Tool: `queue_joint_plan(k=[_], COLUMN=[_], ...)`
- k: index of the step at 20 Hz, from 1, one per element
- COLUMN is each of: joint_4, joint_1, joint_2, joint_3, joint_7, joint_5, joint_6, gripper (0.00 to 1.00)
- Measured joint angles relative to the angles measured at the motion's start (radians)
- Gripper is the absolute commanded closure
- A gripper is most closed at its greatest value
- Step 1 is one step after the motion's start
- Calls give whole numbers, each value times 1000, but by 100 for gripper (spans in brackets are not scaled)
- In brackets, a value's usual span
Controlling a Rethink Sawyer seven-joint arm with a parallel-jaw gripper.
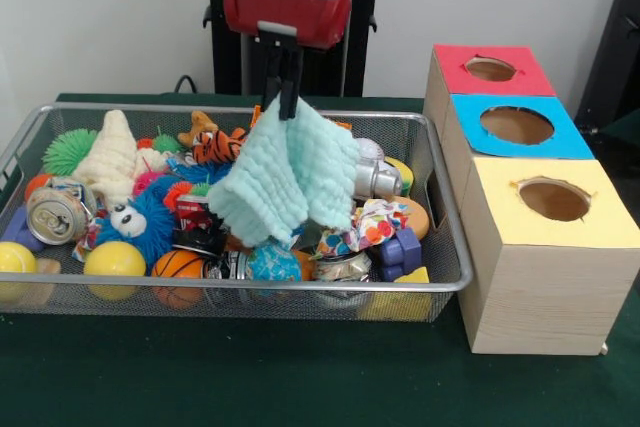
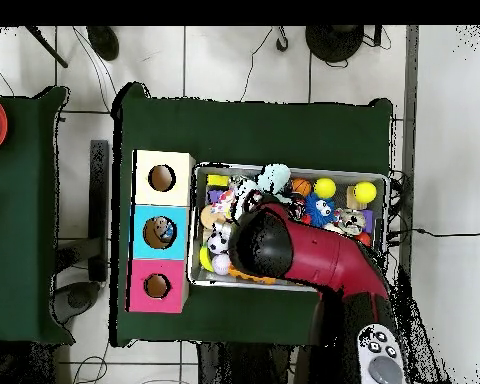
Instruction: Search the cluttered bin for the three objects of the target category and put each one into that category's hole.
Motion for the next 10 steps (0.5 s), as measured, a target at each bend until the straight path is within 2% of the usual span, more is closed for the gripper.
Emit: queue_joint_plan(k=[10], joint_4=[25], joint_1=[-107], joint_2=[-47], joint_3=[73], joint_7=[0], joint_5=[-30], joint_6=[21], gripper=[100])
